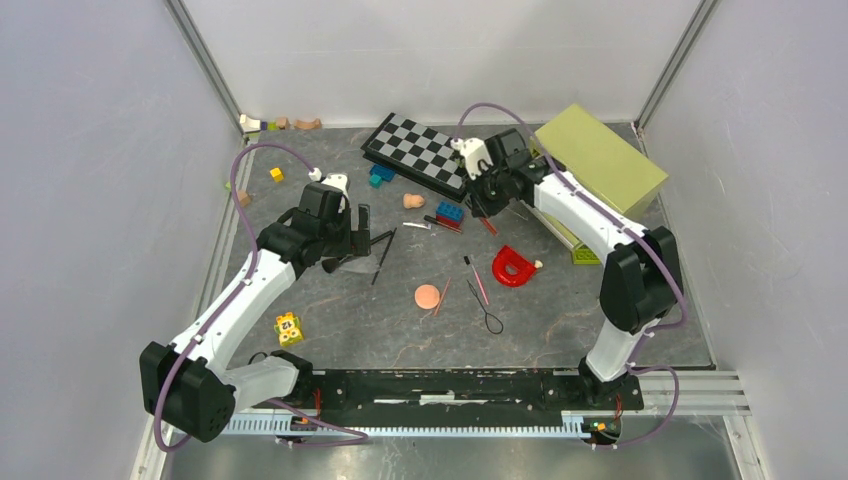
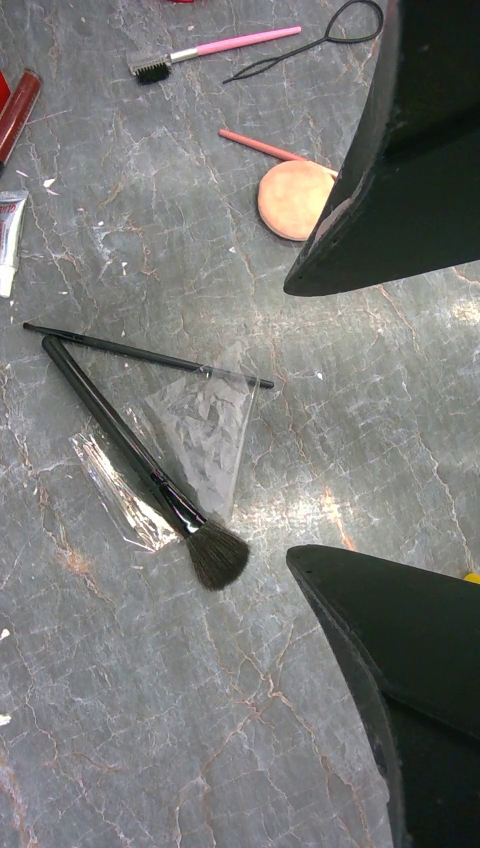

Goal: Organize the makeup
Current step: Pick up the makeup from the center of the board, then place the makeup in the drawer.

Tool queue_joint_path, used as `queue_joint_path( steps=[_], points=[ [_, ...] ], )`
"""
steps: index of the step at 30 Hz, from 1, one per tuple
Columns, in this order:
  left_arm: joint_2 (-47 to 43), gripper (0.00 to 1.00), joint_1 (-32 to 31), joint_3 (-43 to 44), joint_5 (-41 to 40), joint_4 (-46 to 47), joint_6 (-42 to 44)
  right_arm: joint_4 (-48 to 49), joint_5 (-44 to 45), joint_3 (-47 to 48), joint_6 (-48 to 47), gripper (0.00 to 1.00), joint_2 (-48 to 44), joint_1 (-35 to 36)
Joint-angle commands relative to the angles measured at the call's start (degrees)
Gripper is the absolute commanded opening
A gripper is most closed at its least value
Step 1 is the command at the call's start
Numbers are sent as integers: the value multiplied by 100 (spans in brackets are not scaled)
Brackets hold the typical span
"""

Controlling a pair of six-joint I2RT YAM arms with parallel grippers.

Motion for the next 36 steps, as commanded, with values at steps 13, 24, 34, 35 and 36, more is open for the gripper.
queue_joint_path(
  steps=[13,24,34,35,36],
  points=[
    [-16,100,29,-2,124,211,265,-1042,1184,1703,-749,17,-247,-1314],
    [81,100,28,-2,223,229,254,-984,1851,1554,-1249,15,46,-1538],
    [120,100,27,2,214,240,268,-751,1563,778,-1641,17,59,-1539],
    [127,100,26,2,214,238,264,-729,1537,722,-1659,17,53,-1534],
    [140,100,27,7,220,237,266,-717,1541,684,-1678,17,60,-1537]
  ],
)
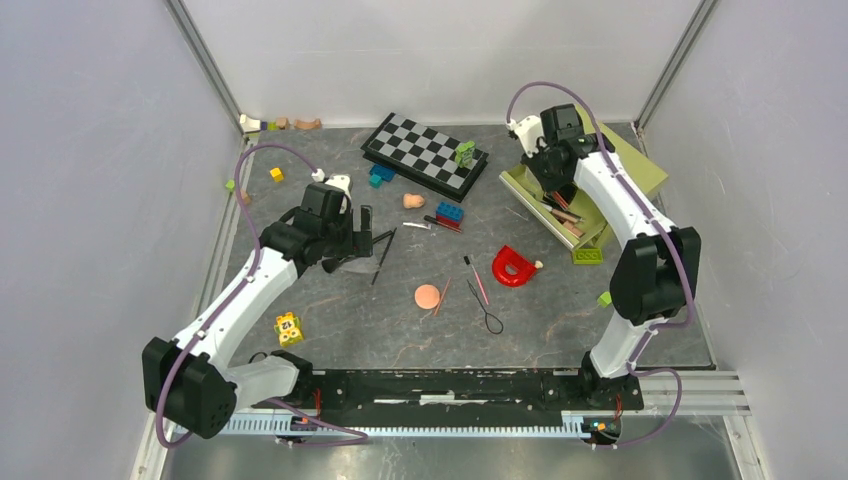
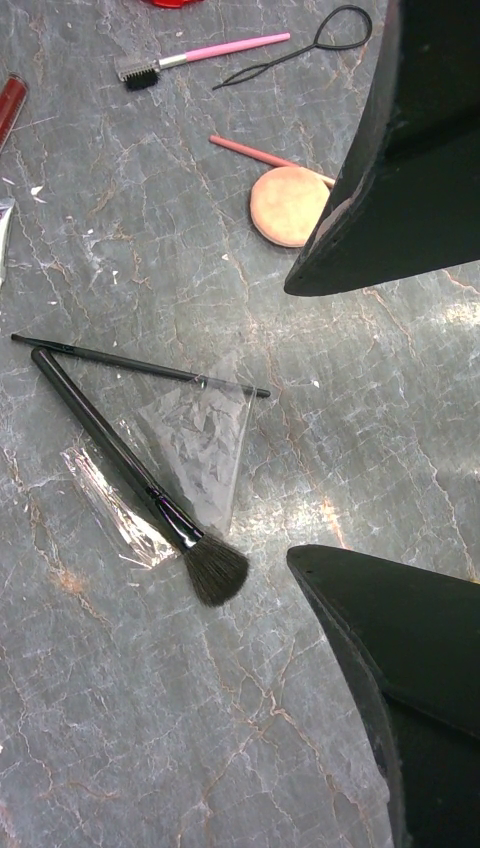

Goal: Organize the makeup
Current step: Place the makeup in the drawer.

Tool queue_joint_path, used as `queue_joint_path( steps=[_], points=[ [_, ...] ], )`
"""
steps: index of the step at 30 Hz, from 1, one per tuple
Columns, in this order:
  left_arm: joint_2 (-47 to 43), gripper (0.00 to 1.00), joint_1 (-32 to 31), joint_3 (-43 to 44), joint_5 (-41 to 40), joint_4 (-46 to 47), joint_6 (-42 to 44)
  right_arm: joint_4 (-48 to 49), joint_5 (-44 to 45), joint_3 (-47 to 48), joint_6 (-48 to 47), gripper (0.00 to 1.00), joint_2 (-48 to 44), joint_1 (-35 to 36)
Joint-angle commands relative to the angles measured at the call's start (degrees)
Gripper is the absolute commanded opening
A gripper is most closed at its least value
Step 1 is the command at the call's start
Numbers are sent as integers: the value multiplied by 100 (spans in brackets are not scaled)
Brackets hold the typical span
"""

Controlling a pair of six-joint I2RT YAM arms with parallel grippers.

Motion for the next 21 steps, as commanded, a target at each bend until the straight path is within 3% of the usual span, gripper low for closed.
queue_joint_path(
  steps=[1,12,21],
  points=[
    [52,100,33,22,56,213,262,235,-120,-166,-239,17,-3,15],
    [29,100,27,22,52,211,269,313,148,-477,-294,18,216,17],
    [26,100,31,31,84,210,278,294,433,-543,-199,25,383,18]
  ],
)
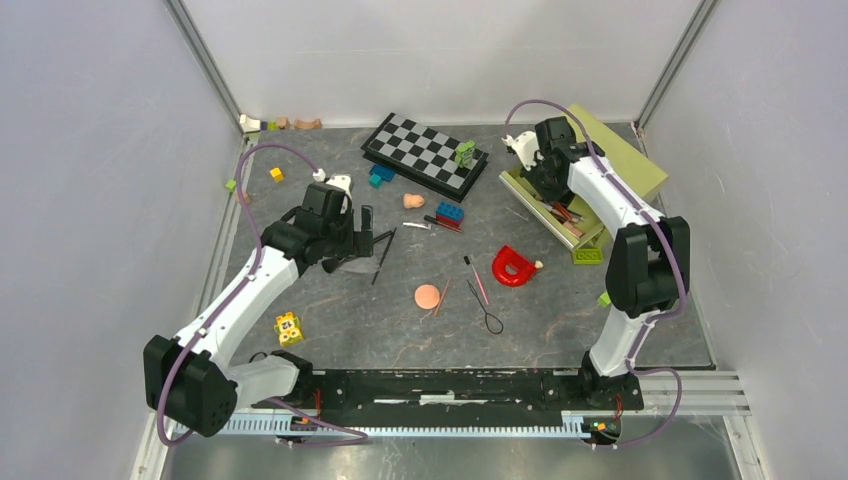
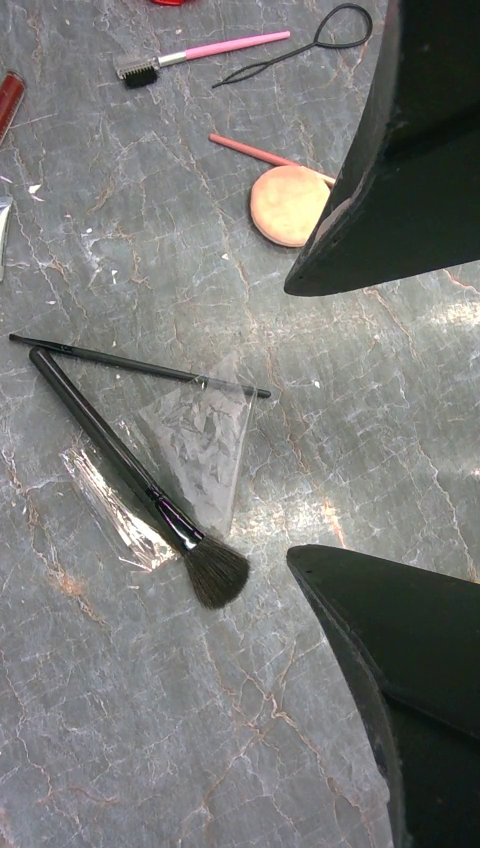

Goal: Organize the makeup
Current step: Place the makeup in the drawer.

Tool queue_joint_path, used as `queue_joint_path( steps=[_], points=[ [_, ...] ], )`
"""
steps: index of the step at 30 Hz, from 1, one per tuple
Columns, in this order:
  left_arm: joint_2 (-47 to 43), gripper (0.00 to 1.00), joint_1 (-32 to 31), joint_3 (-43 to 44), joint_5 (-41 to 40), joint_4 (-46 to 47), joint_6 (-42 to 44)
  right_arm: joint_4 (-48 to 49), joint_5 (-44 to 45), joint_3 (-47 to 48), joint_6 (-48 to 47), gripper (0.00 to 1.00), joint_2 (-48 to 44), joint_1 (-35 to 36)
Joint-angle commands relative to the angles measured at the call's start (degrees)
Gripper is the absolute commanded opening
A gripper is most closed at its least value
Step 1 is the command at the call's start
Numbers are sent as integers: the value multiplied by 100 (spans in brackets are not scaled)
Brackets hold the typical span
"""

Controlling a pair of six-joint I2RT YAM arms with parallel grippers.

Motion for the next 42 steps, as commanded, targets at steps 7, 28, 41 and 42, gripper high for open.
queue_joint_path(
  steps=[7,28,41,42],
  points=[
    [-59,100,32,22,81,199,289,39,515,-35,137,32,163,14],
    [-51,100,32,14,129,198,304,-3,448,251,360,46,-169,13],
    [-76,100,32,4,116,227,313,55,119,565,617,48,-933,22],
    [-79,100,26,4,111,225,313,60,99,587,679,48,-986,22]
  ],
)
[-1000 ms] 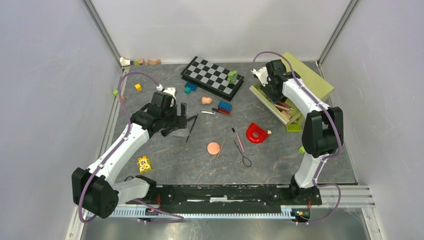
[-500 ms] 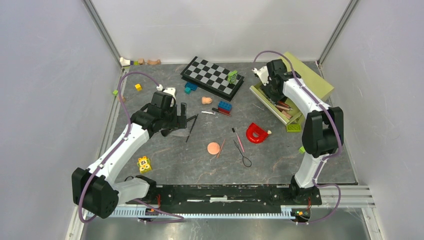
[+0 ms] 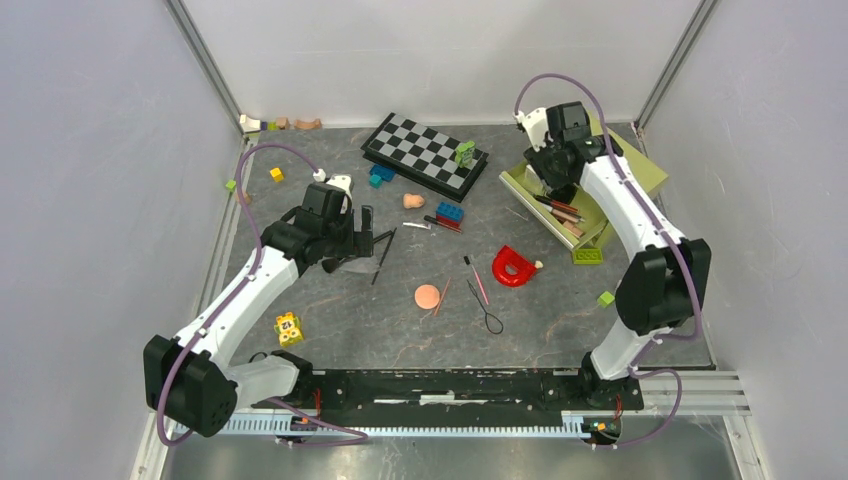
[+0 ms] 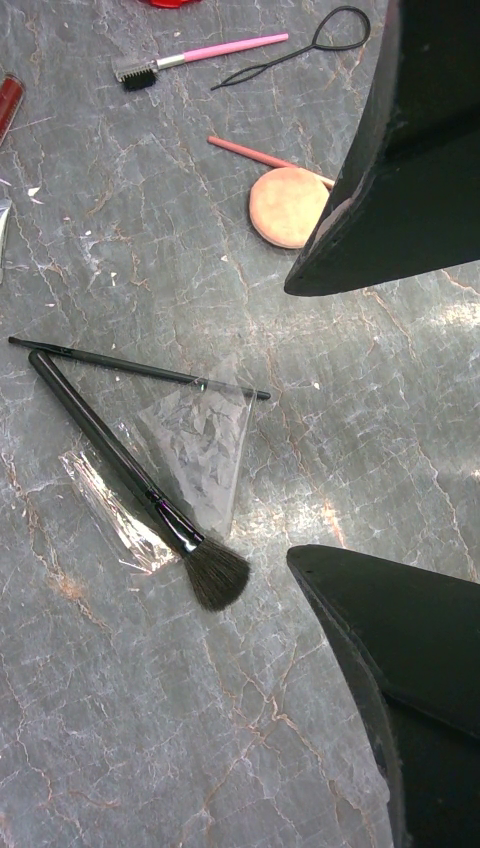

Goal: Organize the makeup
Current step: Place the makeup in the drawer, then close the drawer in the storage box.

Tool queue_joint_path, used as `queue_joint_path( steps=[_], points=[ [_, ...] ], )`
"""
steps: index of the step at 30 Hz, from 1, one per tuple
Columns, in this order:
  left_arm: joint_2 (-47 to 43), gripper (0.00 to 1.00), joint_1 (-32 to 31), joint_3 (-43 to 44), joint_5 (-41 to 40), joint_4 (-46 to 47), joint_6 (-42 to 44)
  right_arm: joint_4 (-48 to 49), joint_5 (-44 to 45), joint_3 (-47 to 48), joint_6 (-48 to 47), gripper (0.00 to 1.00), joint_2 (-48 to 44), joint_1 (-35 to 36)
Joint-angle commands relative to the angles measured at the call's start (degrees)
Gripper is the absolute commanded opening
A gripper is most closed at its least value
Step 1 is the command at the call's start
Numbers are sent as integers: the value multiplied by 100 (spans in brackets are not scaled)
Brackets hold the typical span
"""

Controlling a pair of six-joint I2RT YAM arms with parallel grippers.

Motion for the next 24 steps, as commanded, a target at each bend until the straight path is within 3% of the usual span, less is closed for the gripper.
queue_joint_path(
  steps=[1,10,24],
  points=[
    [-88,100,31,4,74,222,311,107,-180,302,298,48,-485,28],
    [-74,100,32,13,87,220,311,319,-445,-42,627,52,-1110,553],
    [-566,100,29,-15,-216,257,226,1192,-1074,-1145,1577,54,-1754,2129]
  ],
)
